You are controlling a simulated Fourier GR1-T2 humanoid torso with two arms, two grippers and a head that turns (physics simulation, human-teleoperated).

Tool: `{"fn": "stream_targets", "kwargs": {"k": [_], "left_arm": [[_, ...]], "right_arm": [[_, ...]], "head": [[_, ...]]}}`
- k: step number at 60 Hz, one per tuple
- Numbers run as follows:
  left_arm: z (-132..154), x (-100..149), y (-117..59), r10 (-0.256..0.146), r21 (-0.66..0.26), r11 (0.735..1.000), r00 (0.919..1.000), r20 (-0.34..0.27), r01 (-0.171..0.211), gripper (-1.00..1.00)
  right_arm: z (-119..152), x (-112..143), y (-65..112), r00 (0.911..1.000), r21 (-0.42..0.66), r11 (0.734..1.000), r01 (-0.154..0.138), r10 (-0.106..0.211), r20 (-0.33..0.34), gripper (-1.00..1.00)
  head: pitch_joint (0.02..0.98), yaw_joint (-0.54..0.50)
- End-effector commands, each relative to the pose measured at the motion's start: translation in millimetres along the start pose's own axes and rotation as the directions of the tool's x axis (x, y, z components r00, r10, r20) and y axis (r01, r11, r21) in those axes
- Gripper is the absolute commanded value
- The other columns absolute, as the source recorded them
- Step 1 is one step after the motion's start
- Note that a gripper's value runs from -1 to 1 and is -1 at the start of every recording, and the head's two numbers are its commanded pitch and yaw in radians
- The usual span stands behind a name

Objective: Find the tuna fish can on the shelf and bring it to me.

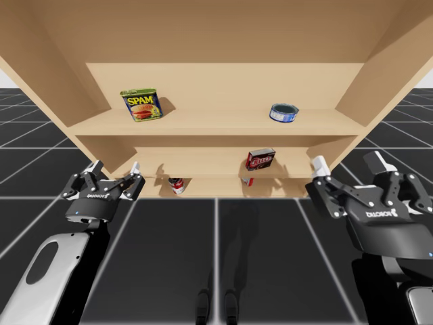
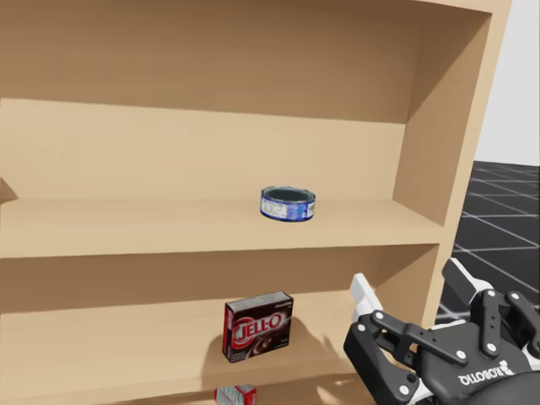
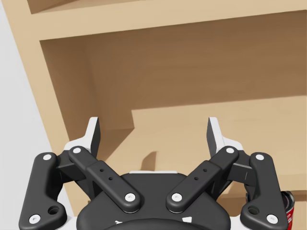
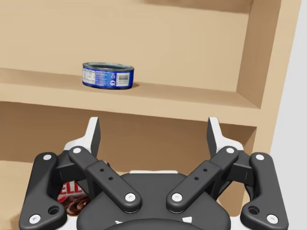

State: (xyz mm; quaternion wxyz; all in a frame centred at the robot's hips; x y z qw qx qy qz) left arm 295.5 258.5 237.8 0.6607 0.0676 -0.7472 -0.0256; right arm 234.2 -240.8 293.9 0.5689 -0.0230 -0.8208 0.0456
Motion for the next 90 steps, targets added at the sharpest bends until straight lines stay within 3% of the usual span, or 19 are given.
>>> {"fn": "stream_targets", "kwargs": {"k": [1, 9, 13, 21, 22, 27, 41, 47, 58, 64, 71, 73, 84, 90], "left_arm": [[-0.2, -0.8, 0.7, 0.001, 0.008, 1.0, 1.0, -0.002, -0.001, -1.0], [-1.1, -1.5, 1.7, -0.003, 0.019, 1.0, 1.0, 0.0, 0.003, -1.0], [-1.5, -2.4, 1.4, -0.001, 0.015, 1.0, 1.0, -0.008, 0.001, -1.0], [-0.8, -1.8, 1.4, 0.005, 0.011, 1.0, 1.0, -0.003, -0.005, -1.0], [-1.1, -1.9, 1.3, 0.004, 0.011, 1.0, 1.0, -0.003, -0.004, -1.0], [-1.1, -2.0, 1.4, 0.002, 0.01, 1.0, 1.0, -0.002, -0.002, -1.0], [-0.2, -2.2, 2.7, 0.003, 0.009, 1.0, 1.0, -0.001, -0.003, -1.0], [0.2, -2.2, 2.8, 0.004, 0.008, 1.0, 1.0, -0.001, -0.003, -1.0], [0.5, -2.7, 3.1, 0.001, 0.005, 1.0, 1.0, -0.003, -0.001, -1.0], [0.5, -2.6, 3.1, 0.0, 0.004, 1.0, 1.0, -0.004, 0.0, -1.0], [0.6, -2.4, 3.4, 0.001, 0.004, 1.0, 1.0, -0.003, -0.001, -1.0], [0.6, -2.3, 3.6, 0.002, 0.004, 1.0, 1.0, -0.004, -0.002, -1.0], [1.8, -1.3, 5.0, 0.011, -0.001, 1.0, 0.9999, -0.011, -0.011, -1.0], [2.2, -1.4, 5.8, 0.014, -0.004, 1.0, 0.9998, -0.012, -0.014, -1.0]], "right_arm": [[-0.8, 34.3, 2.6, 0.9997, 0.038, 0.999, -0.012, 0.011, 0.023, -1.0], [-8.9, 52.2, 3.7, 0.9996, 0.068, 0.998, -0.011, 0.009, 0.028, -1.0], [-15.9, 57.7, 6.1, 0.9998, 0.091, 0.996, 0.005, -0.007, 0.018, -1.0], [-30.3, 65.0, 12.1, 0.9972, 0.158, 0.985, 0.071, -0.066, -0.037, -1.0], [-34.5, 66.1, 13.8, 0.9941, 0.176, 0.979, 0.098, -0.089, -0.062, -1.0], [-44.8, 67.1, 15.7, 0.9855, 0.206, 0.967, 0.149, -0.128, -0.112, -1.0], [-74.2, 67.1, 21.1, 0.9695, 0.235, 0.952, 0.197, -0.153, -0.191, -1.0], [-84.6, 67.0, 22.8, 0.966, 0.237, 0.951, 0.196, -0.146, -0.213, -1.0], [-102.3, 58.2, 24.2, 0.9623, 0.221, 0.962, 0.158, -0.1, -0.253, -1.0], [-110.8, 51.3, 26.9, 0.9541, 0.224, 0.964, 0.141, -0.072, -0.29, -1.0], [-118.9, 46.9, 30.0, 0.9456, 0.225, 0.964, 0.141, -0.064, -0.319, -1.0], [-122.8, 45.4, 30.8, 0.9456, 0.221, 0.967, 0.125, -0.049, -0.321, -1.0], [-136.3, 39.1, 34.3, 0.9273, 0.222, 0.965, 0.139, -0.048, -0.371, -1.0], [-143.7, 32.9, 34.3, 0.9141, 0.204, 0.971, 0.126, -0.034, -0.404, -1.0]], "head": [[0.31, -0.28], [0.315, -0.29], [0.318, -0.29], [0.322, -0.29], [0.324, -0.29], [0.326, -0.29], [0.33, -0.29], [0.33, -0.29], [0.334, -0.28], [0.335, -0.28], [0.337, -0.28], [0.337, -0.28], [0.338, -0.28], [0.341, -0.28]]}}
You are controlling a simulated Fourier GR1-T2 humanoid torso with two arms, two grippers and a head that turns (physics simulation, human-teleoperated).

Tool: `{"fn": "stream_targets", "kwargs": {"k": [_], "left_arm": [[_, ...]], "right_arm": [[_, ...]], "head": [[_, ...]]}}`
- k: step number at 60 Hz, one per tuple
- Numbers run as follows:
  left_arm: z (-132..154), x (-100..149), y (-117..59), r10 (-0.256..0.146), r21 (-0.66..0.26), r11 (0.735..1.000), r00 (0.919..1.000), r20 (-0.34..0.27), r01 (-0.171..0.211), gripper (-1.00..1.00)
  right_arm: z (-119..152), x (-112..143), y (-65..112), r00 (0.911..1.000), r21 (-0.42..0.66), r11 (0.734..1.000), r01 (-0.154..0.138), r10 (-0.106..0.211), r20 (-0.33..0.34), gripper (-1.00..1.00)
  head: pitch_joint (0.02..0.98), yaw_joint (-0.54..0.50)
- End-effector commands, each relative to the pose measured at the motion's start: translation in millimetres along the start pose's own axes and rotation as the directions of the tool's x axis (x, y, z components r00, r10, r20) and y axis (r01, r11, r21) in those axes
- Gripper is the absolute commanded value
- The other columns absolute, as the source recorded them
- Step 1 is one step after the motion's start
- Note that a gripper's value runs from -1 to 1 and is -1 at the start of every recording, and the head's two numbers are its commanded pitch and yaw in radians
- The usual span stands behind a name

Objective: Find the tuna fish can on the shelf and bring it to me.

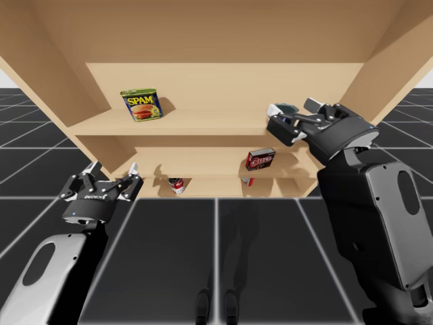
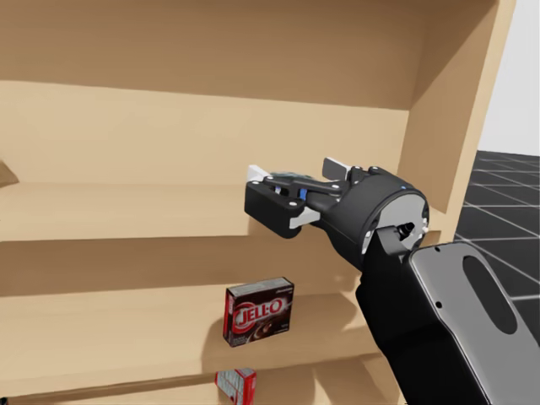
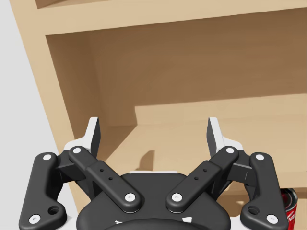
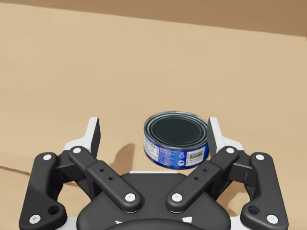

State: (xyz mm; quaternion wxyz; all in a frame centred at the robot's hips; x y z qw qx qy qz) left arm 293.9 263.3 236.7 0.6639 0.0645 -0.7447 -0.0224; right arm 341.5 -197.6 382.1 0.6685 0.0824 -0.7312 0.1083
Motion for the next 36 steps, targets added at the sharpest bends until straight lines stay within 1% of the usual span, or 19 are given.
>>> {"fn": "stream_targets", "kwargs": {"k": [1, 5, 10, 19, 26, 29, 32, 33, 35, 36], "left_arm": [[0.7, 0.1, 1.2, 0.005, -0.004, 1.0, 1.0, -0.003, -0.005, -1.0], [0.9, 0.3, 1.6, 0.006, -0.004, 1.0, 1.0, -0.003, -0.006, -1.0], [1.0, 0.5, 1.9, 0.007, -0.003, 1.0, 1.0, -0.003, -0.007, -1.0], [1.3, 0.6, 1.4, 0.006, -0.005, 1.0, 1.0, -0.003, -0.006, -1.0], [1.5, 0.7, 1.6, 0.006, -0.004, 1.0, 1.0, -0.004, -0.006, -1.0], [1.6, 0.7, 1.7, 0.006, -0.003, 1.0, 1.0, -0.003, -0.006, -1.0], [1.7, 0.8, 1.7, 0.007, -0.003, 1.0, 1.0, -0.003, -0.007, -1.0], [1.6, 0.8, 1.6, 0.006, -0.003, 1.0, 1.0, -0.003, -0.006, -1.0], [1.6, 0.7, 1.6, 0.006, -0.004, 1.0, 1.0, -0.004, -0.006, -1.0], [1.6, 0.7, 1.5, 0.006, -0.004, 1.0, 1.0, -0.004, -0.006, -1.0]], "right_arm": [[-15.6, -13.1, -3.5, 0.9867, -0.021, 1.0, -0.006, 0.002, -0.162, -1.0], [-19.0, -15.3, -6.2, 0.9836, -0.034, 0.999, -0.012, 0.005, -0.18, -1.0], [-23.2, -18.0, -9.5, 0.9796, -0.045, 0.999, -0.007, -0.002, -0.201, -1.0], [-32.4, -22.9, -13.4, 0.9751, -0.053, 0.998, -0.022, 0.01, -0.222, -1.0], [-37.5, -24.9, -15.0, 0.9755, -0.05, 0.999, -0.019, 0.008, -0.22, -1.0], [-38.4, -26.1, -14.6, 0.9759, -0.042, 0.999, -0.03, 0.02, -0.217, -1.0], [-39.0, -27.4, -14.2, 0.9771, -0.019, 1.0, -0.025, 0.02, -0.212, -1.0], [-39.1, -27.7, -14.3, 0.977, -0.017, 1.0, -0.026, 0.022, -0.212, -0.97], [-39.2, -28.3, -14.2, 0.978, -0.026, 0.999, -0.029, 0.023, -0.207, -0.75], [-39.4, -29.1, -14.1, 0.9795, -0.038, 0.999, -0.037, 0.029, -0.199, -0.21]], "head": [[0.341, -0.28], [0.341, -0.27], [0.342, -0.27], [0.344, -0.27], [0.345, -0.27], [0.345, -0.27], [0.346, -0.27], [0.346, -0.27], [0.345, -0.27], [0.346, -0.27]]}}
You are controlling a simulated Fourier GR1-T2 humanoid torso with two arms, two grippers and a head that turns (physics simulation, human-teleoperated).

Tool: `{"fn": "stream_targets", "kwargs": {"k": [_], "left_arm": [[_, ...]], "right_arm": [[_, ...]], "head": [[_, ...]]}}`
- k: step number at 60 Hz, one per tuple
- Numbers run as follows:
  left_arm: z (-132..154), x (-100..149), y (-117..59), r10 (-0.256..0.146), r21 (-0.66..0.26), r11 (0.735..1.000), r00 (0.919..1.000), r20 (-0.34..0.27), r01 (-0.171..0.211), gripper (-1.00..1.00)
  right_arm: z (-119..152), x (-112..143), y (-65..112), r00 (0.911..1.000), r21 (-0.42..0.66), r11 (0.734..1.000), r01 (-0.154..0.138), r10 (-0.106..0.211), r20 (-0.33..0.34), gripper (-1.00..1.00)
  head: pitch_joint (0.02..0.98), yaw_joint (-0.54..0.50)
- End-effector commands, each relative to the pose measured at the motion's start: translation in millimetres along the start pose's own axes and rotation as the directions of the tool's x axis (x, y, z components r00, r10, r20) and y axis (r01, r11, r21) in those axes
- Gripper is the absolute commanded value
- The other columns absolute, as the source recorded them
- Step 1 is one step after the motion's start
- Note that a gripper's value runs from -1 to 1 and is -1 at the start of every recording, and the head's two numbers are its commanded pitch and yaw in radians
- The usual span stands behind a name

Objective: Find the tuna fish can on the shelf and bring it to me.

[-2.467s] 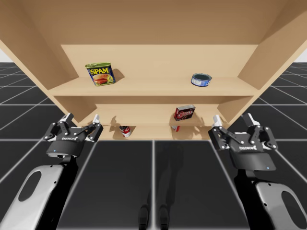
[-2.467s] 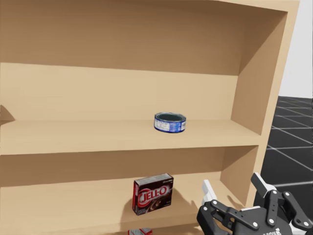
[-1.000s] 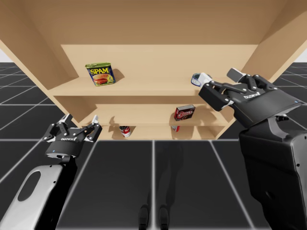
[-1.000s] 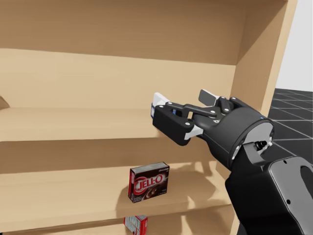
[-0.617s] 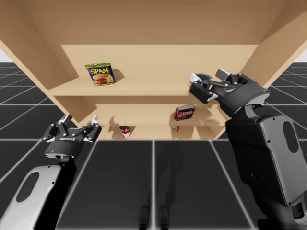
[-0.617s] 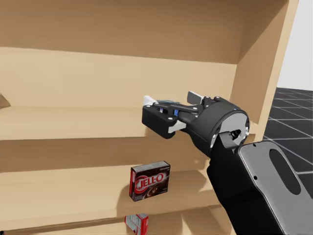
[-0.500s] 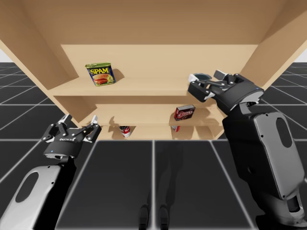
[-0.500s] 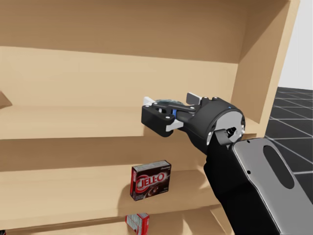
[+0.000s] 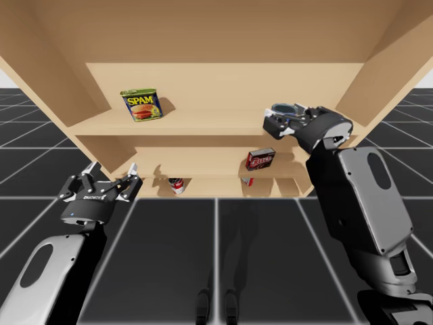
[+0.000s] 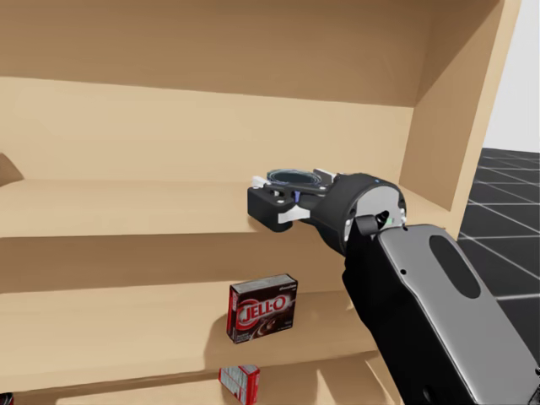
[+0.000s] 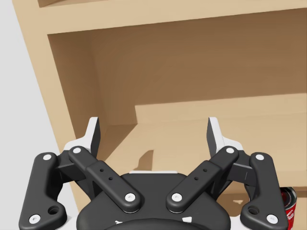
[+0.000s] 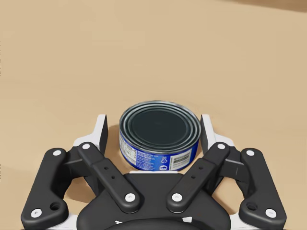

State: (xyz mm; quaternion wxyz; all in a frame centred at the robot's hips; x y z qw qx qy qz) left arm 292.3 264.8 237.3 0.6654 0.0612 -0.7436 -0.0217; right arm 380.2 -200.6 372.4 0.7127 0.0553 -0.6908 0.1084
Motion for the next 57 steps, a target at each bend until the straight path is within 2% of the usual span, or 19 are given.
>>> {"fn": "stream_targets", "kwargs": {"k": [1, 2, 3, 6, 16, 24, 25, 32, 36, 39, 46, 47, 57], "left_arm": [[0.2, 0.1, -0.2, 0.0, -0.001, 1.0, 1.0, 0.0, 0.0, -1.0], [0.2, 0.1, -0.3, 0.0, -0.001, 1.0, 1.0, 0.0, 0.0, -1.0], [0.2, 0.1, -0.3, 0.0, -0.001, 1.0, 1.0, 0.0, 0.0, -1.0], [0.2, 0.1, -0.4, 0.0, -0.001, 1.0, 1.0, 0.0, 0.0, -1.0], [0.4, 0.1, -0.9, 0.0, -0.004, 1.0, 1.0, 0.0, 0.0, -1.0], [0.5, 0.0, -1.5, -0.001, -0.005, 1.0, 1.0, -0.001, 0.001, -1.0], [0.5, 0.0, -1.7, -0.001, -0.005, 1.0, 1.0, -0.001, 0.001, -1.0], [0.9, 0.2, -1.9, 0.002, -0.008, 1.0, 1.0, -0.001, -0.002, -1.0], [1.0, 0.4, -1.9, 0.001, -0.008, 1.0, 1.0, 0.0, -0.001, -1.0], [1.0, 0.4, -1.9, -0.001, -0.009, 1.0, 1.0, 0.001, 0.001, -1.0], [1.1, 0.5, -2.4, -0.003, -0.009, 1.0, 1.0, 0.001, 0.003, -1.0], [1.1, 0.4, -2.5, -0.005, -0.009, 1.0, 1.0, 0.002, 0.005, -1.0], [1.3, 0.5, -3.2, -0.007, -0.011, 1.0, 1.0, 0.003, 0.007, -1.0]], "right_arm": [[-5.9, -15.6, -0.9, 0.9973, -0.011, 1.0, -0.012, 0.012, -0.072, 0.02], [-5.6, -15.6, -0.8, 0.9973, -0.008, 1.0, -0.008, 0.008, -0.073, 0.66], [-5.6, -15.7, -0.8, 0.9974, -0.007, 1.0, -0.007, 0.006, -0.072, 0.89], [-5.5, -16.2, -1.2, 0.9976, -0.012, 1.0, -0.004, 0.004, -0.069, 0.97], [2.6, -8.7, -7.6, 0.9996, -0.04, 0.999, 0.0, -0.001, -0.029, 0.97], [18.4, 5.1, -12.0, 0.9989, -0.077, 0.997, -0.018, 0.021, 0.041, 0.98], [23.7, 7.6, -12.8, 0.9976, -0.089, 0.996, -0.032, 0.038, 0.059, 0.98], [41.3, 9.6, -11.3, 0.9925, -0.108, 0.992, -0.063, 0.073, 0.098, 0.96], [55.3, 7.7, -9.3, 0.987, -0.127, 0.988, -0.094, 0.109, 0.119, 0.95], [61.8, 6.6, -8.7, 0.9857, -0.128, 0.987, -0.096, 0.112, 0.125, 0.97], [82.7, 1.9, -5.1, 0.9785, -0.139, 0.982, -0.126, 0.146, 0.146, 0.96], [89.1, 1.0, -3.9, 0.9747, -0.147, 0.979, -0.14, 0.162, 0.154, 0.96], [117.7, -0.4, 3.5, 0.9657, -0.14, 0.977, -0.159, 0.183, 0.184, 0.98]], "head": [[0.346, -0.27], [0.346, -0.27], [0.346, -0.27], [0.345, -0.27], [0.347, -0.27], [0.347, -0.27], [0.347, -0.27], [0.345, -0.27], [0.345, -0.27], [0.344, -0.27], [0.343, -0.26], [0.345, -0.26], [0.348, -0.26]]}}
